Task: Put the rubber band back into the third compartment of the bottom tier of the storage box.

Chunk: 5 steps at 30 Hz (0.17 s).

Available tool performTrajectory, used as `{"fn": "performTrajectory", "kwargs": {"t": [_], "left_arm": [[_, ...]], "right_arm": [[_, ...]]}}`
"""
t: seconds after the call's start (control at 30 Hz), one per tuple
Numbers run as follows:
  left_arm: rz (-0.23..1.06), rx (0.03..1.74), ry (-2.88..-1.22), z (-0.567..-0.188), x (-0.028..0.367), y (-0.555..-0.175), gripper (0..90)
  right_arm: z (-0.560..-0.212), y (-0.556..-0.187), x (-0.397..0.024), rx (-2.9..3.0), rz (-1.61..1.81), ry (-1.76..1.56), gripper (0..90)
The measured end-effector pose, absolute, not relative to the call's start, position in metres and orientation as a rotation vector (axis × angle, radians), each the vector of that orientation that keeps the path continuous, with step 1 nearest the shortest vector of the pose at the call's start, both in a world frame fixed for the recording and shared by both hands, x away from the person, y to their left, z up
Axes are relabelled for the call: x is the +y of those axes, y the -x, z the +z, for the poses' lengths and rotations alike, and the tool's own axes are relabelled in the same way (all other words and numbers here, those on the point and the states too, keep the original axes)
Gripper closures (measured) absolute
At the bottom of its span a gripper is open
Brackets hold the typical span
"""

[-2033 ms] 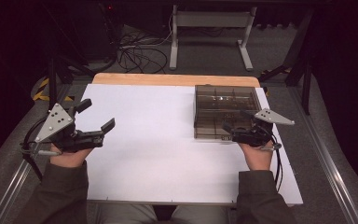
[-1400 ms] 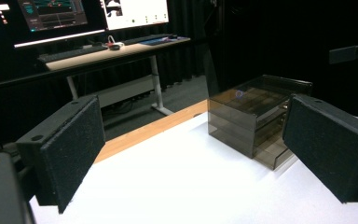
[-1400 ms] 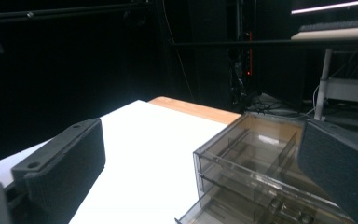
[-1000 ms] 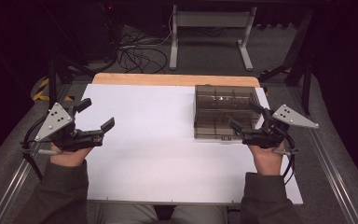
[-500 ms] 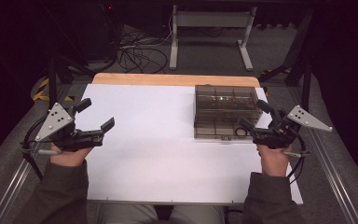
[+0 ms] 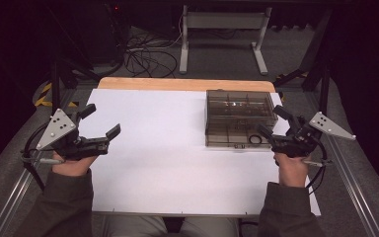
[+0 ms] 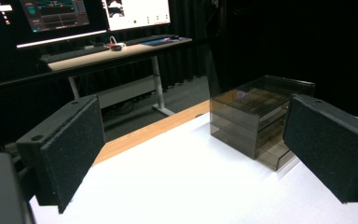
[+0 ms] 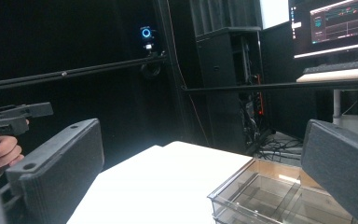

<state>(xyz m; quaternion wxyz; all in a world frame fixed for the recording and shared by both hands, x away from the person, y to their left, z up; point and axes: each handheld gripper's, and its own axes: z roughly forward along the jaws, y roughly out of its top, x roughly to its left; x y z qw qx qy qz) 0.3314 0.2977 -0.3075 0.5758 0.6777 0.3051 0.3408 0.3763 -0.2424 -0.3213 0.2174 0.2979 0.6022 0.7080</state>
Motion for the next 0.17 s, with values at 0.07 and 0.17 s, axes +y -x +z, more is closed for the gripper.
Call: {"fn": "performTrajectory", "kwargs": {"t": [0.07, 0.17], "left_arm": [[0.799, 0.714, -1.586, -0.3075, 0.298, -0.3317, 6.4], [0.802, 0.728, -1.594, -0.3101, 0.2992, -0.3343, 6.3]], "right_arm": [[-0.3214, -0.3764, -0.2415, 1.676, 1.959, -0.829, 0.0], [-0.3219, -0.3767, -0.2403, 1.688, 1.949, -0.831, 0.0]]}}
